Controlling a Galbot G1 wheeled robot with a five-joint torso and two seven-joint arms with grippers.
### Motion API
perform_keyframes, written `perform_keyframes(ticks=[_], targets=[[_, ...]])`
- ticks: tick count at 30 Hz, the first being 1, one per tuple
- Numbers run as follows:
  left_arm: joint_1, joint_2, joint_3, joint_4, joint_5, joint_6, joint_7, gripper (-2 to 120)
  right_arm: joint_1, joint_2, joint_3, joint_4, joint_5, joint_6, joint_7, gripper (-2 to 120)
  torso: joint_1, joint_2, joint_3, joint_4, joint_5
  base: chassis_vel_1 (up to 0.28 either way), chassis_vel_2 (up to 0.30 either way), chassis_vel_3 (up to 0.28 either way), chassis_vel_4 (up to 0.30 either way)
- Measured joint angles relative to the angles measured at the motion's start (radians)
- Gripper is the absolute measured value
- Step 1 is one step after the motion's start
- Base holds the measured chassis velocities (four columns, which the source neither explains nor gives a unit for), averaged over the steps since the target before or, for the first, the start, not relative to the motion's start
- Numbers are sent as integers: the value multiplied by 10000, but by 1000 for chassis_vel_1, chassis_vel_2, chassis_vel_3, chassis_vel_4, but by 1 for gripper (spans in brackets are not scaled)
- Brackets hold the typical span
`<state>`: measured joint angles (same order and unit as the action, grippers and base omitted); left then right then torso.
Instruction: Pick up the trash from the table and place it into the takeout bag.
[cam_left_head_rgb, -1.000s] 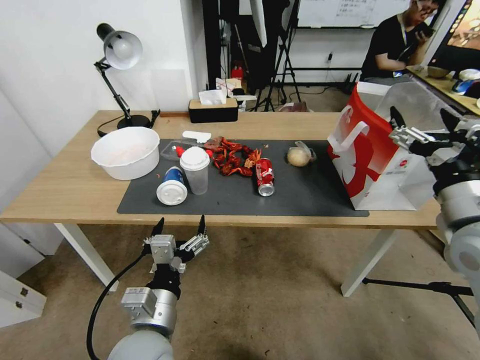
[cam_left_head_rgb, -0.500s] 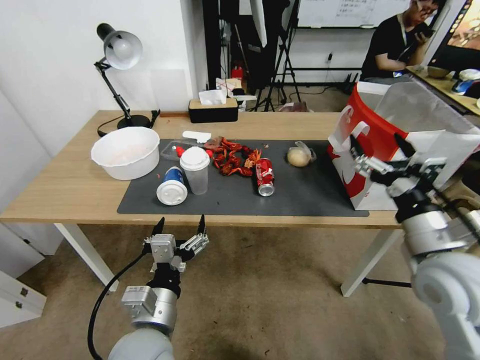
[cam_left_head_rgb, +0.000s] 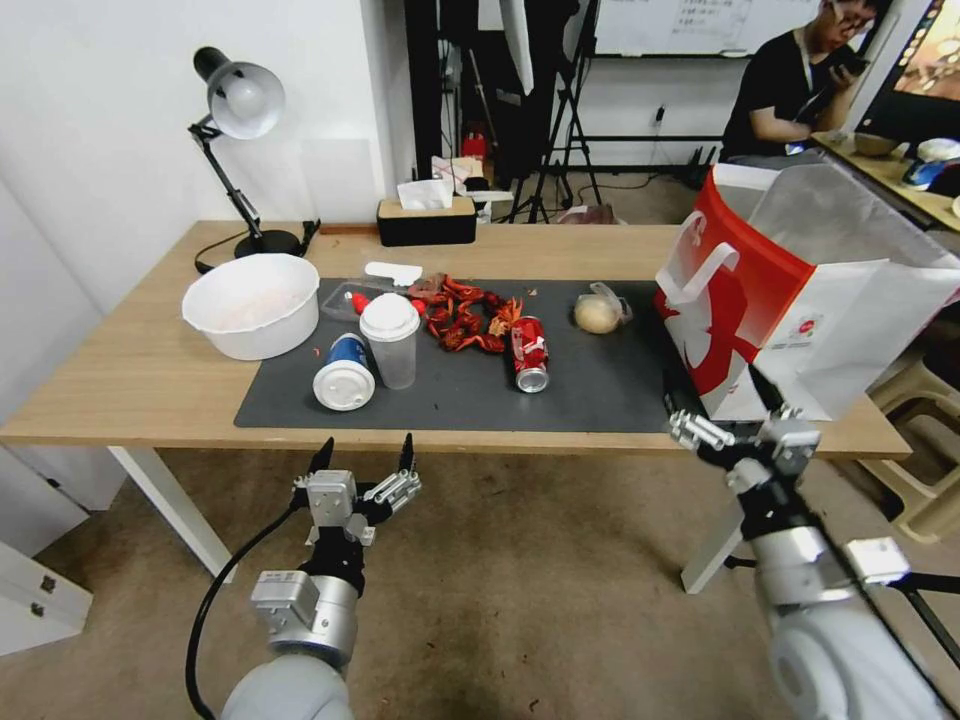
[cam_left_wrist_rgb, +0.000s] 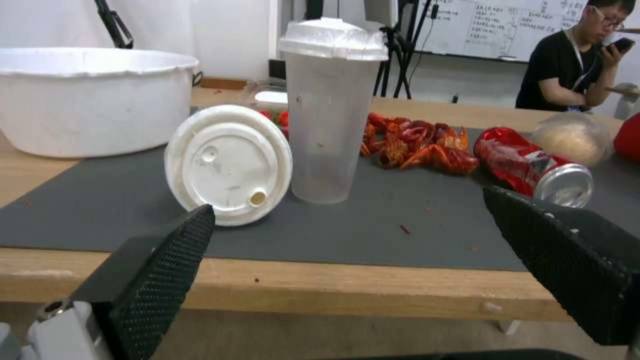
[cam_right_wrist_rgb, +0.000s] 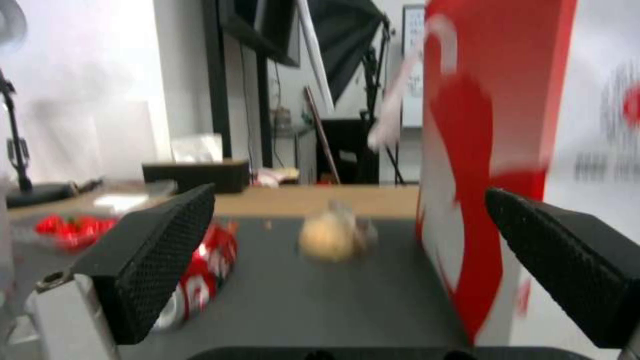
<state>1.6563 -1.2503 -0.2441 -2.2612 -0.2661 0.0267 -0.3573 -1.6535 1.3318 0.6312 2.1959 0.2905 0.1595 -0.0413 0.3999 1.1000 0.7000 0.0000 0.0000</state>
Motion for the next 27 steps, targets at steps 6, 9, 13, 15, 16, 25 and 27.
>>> perform_keyframes(ticks=[6, 9, 13, 15, 16, 25, 27], targets=[[1, 24, 1, 137, -16, -22, 29, 100, -495, 499, -253, -570, -384, 687, -182, 100, 1, 0, 0, 0, -1, 0, 0, 0, 0], [4, 21, 26, 221, -13, -30, 55, 100, -792, 710, -419, -772, -578, 943, -314, 100, 0, 0, 0, 0, -1, 0, 0, 0, 0], [29, -2, 49, 264, -3, -31, 61, 100, -993, 841, -531, -985, -645, 1124, -437, 100, 0, 0, 0, 0, -1, 0, 0, 0, 0], [44, -4, 49, 268, 0, -32, 61, 100, -1040, 857, -560, -1037, -652, 1168, -458, 100, 0, 0, 0, 0, 0, 0, 0, 0, 0], [70, -5, 45, 285, 6, -42, 61, 100, -1083, 870, -585, -1085, -664, 1207, -480, 100, 0, 0, 0, 0, 0, 0, 0, 0, 0], [137, -1, 50, 297, 52, -88, 63, 100, -1127, 890, -673, -1179, -715, 1283, -500, 100, 0, 0, 0, 0, 0, 0, 0, 0, 0], [149, 3, 51, 304, 51, -93, 69, 100, -1133, 891, -697, -1192, -738, 1307, -490, 100, 0, 0, 0, 0, 0, 0, 0, 0, 0]])
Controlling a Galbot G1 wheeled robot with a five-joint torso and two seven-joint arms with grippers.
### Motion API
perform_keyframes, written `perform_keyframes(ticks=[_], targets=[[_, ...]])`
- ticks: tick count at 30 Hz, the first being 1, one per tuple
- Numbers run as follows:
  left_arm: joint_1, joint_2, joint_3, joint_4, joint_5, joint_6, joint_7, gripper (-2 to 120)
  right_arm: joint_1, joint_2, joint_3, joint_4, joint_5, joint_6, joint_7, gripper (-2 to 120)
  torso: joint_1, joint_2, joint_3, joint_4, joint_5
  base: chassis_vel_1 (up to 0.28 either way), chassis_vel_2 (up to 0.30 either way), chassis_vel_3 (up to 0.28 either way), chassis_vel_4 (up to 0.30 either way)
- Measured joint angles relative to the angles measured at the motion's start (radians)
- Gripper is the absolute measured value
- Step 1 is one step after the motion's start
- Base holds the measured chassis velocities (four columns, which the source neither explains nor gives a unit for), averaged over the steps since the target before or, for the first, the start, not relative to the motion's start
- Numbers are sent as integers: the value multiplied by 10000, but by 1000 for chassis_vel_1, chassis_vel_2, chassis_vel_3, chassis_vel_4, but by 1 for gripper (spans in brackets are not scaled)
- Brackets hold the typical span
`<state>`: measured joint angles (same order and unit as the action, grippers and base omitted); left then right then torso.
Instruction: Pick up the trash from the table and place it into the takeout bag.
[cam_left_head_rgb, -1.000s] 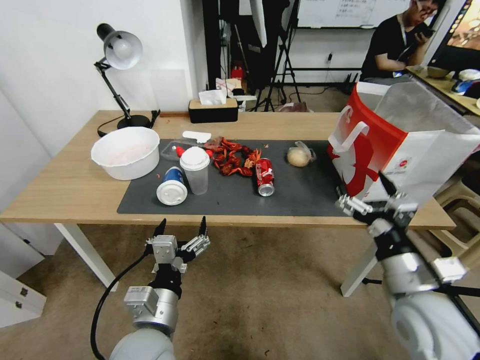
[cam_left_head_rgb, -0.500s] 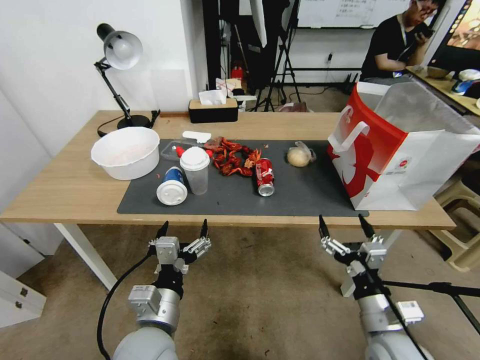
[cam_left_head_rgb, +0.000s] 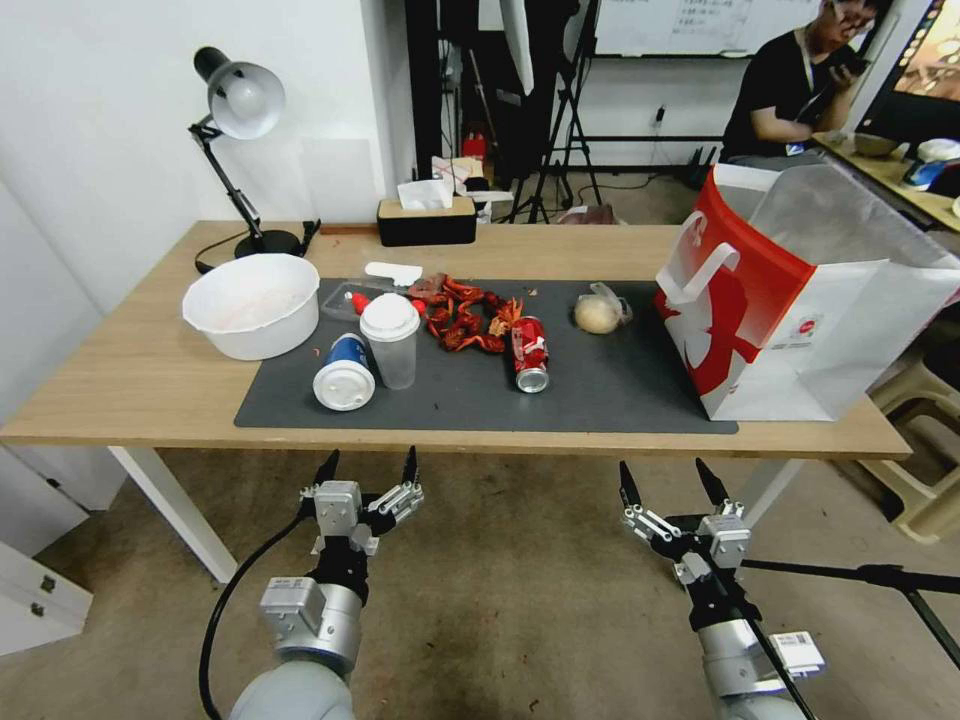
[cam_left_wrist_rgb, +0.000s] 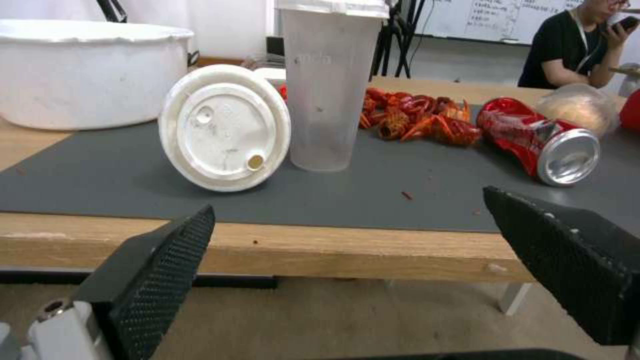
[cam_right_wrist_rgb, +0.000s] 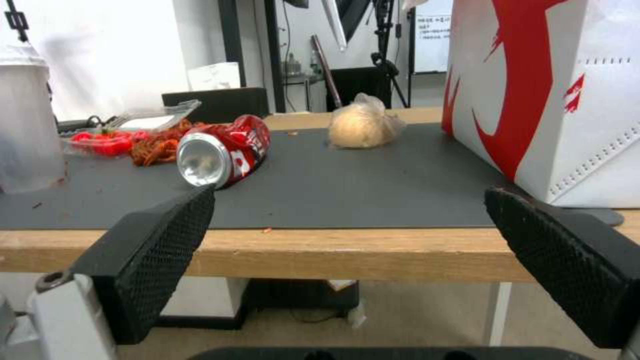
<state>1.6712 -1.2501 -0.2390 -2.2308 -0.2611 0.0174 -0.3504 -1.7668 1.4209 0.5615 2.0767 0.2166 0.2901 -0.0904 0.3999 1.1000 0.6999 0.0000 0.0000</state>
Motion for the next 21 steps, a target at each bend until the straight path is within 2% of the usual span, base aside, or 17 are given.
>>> perform_keyframes(ticks=[14, 21], targets=[[161, 61, -37, -61, -10, -92, 17, 100, 47, -64, -205, 20, -140, -135, 64, 100, 0, 0, 0, 0, -1, 0, 0, 0, 0], [286, 92, -110, -159, 1, -110, 36, 100, 938, -182, -684, 54, -224, -753, 360, 100, 1, 0, 1, -1, -2, 0, 0, 0, 0]])
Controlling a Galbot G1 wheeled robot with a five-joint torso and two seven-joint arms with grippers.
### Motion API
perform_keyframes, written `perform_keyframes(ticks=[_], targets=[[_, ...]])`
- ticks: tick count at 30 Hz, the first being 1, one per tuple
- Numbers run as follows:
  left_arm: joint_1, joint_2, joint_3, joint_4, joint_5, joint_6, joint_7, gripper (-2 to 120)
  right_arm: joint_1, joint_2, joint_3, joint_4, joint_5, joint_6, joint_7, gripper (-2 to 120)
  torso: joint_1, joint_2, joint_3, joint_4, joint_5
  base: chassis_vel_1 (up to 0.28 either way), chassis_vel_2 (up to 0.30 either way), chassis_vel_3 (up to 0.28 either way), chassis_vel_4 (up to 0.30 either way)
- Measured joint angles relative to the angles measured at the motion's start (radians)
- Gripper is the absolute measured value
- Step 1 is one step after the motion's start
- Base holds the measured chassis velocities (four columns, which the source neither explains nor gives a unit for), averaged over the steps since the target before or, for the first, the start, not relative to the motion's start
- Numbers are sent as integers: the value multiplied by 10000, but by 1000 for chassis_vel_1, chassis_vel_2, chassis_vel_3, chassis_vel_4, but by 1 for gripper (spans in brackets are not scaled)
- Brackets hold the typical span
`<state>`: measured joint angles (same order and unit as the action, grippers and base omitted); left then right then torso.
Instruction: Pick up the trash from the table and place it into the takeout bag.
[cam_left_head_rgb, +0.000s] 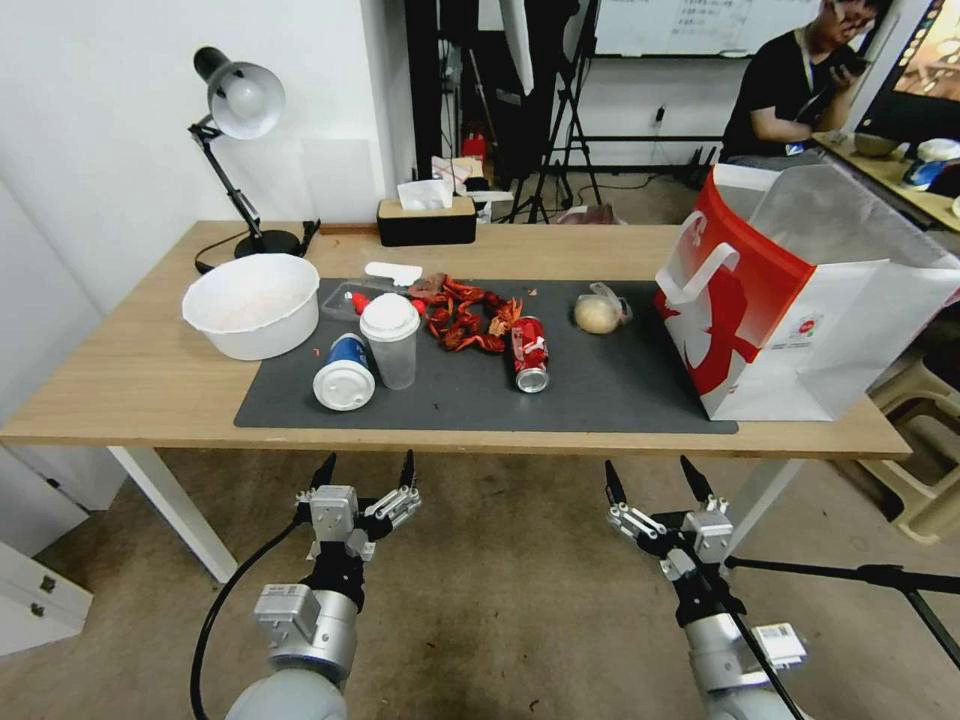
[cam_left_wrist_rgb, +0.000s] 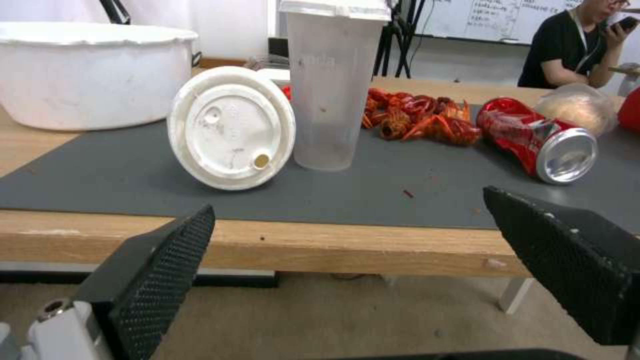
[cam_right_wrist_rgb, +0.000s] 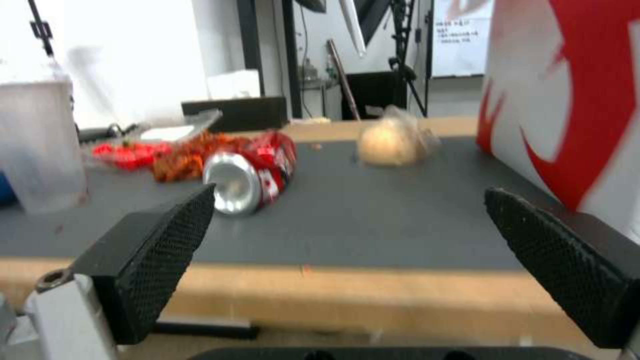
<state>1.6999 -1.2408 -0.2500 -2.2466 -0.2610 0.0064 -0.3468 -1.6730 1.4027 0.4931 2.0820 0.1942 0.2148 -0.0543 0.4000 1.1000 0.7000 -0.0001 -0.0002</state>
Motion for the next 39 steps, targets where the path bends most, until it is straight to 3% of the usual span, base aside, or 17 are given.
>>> perform_keyframes(ticks=[16, 24, 39], targets=[[179, -185, -219, 82, 200, -39, -55, 100, 3109, 150, -2040, -660, 117, -2205, 1175, 100, 2, 0, 1, 0, 2, 0, 0, 0, 0], [187, -439, -243, 201, 346, 0, -86, 100, 4812, 452, -3012, -1441, 158, -3800, 2832, 100, 2, -1, 0, 2, 1, 0, 0, 0, 0], [274, -524, -395, 82, 129, 94, -144, 100, 6324, 639, -3572, -2575, 1036, -5951, 4651, 100, 0, -1, 0, 1, 3, 0, 0, 0, 0]])
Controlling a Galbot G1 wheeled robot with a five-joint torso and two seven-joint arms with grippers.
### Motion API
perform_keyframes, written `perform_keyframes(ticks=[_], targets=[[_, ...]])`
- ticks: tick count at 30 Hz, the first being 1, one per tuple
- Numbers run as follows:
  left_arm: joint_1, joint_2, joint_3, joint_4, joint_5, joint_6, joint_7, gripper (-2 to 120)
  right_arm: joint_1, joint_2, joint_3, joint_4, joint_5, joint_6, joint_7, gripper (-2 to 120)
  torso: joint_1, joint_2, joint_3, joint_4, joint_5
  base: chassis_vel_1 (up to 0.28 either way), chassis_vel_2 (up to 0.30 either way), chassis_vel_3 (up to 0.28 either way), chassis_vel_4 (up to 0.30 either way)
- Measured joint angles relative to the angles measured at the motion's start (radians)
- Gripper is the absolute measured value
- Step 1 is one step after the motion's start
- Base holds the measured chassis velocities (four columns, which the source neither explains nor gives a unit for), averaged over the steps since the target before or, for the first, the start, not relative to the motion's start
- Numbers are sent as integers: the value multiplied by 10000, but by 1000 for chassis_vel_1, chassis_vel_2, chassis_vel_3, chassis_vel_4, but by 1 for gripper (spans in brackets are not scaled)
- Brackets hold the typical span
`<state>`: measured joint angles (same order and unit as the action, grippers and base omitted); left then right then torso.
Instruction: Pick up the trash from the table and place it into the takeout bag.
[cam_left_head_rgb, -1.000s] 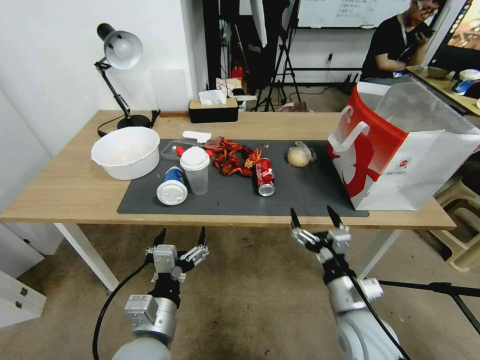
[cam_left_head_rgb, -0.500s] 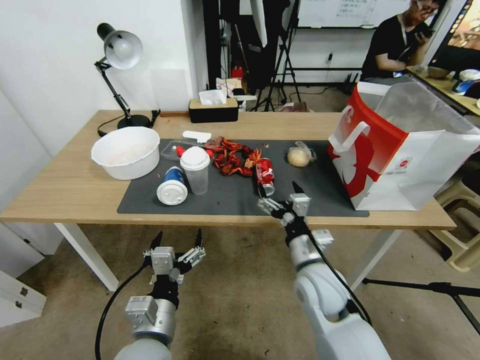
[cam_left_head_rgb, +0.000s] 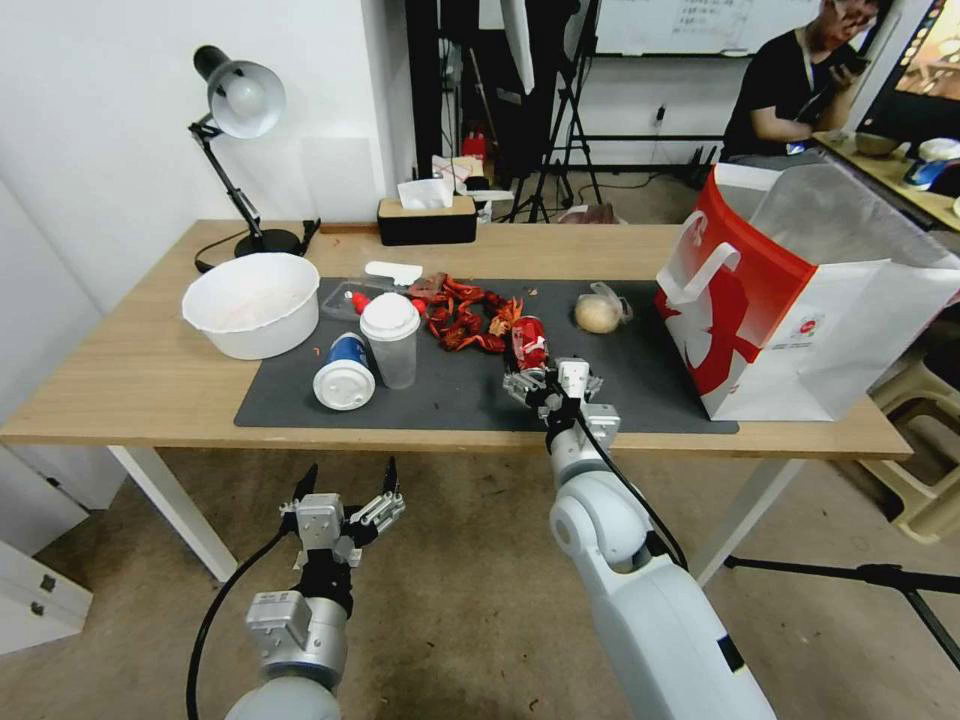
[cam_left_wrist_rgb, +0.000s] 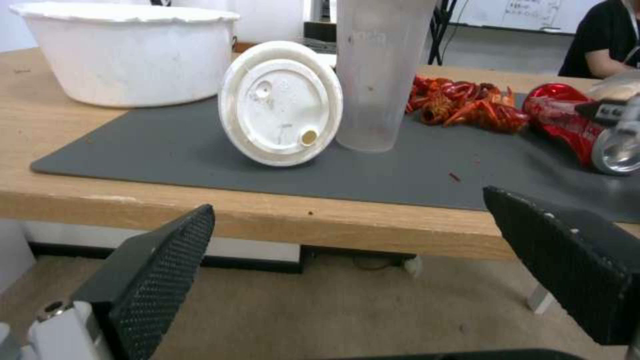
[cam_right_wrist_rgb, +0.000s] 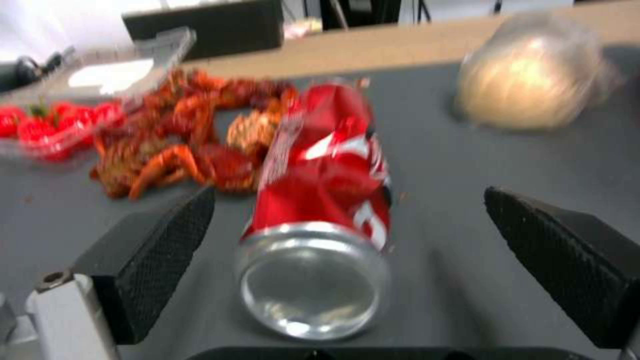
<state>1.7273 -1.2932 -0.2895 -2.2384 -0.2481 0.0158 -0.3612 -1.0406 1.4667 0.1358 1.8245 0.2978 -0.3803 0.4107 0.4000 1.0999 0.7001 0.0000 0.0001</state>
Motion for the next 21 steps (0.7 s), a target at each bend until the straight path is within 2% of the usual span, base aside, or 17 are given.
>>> perform_keyframes(ticks=[7, 13, 16, 17, 20, 21], targets=[[-3, 5, -3, 139, -11, -23, -43, 100, 215, 69, -63, -236, 333, -375, 118, 100, 0, 0, 0, 0, -1, 0, 0, 0, 0], [-63, 14, -10, 184, -35, -20, -65, 100, 236, 64, -44, -258, 487, -416, 85, 89, 0, 0, -1, 0, -1, 0, 0, 0, 0], [-116, 10, -11, 249, -31, -9, -83, 100, 238, 28, 21, -262, 691, -406, 7, 73, 0, 0, -1, -1, -1, 0, 0, 0, 0], [-116, 10, -11, 249, -31, -9, -83, 100, 238, 28, 21, -262, 691, -406, 7, 73, 0, 0, -1, -1, -1, 0, 0, 0, 0], [-72, -12, -9, 176, 100, -9, -92, 100, 228, -33, 67, -269, 703, -344, -73, 58, 0, 0, -1, 0, 0, 0, 0, 0, 0], [-72, -12, -9, 176, 100, -9, -92, 100, 228, -33, 67, -269, 703, -344, -73, 58, 0, 0, -1, 0, 0, 0, 0, 0, 0]])
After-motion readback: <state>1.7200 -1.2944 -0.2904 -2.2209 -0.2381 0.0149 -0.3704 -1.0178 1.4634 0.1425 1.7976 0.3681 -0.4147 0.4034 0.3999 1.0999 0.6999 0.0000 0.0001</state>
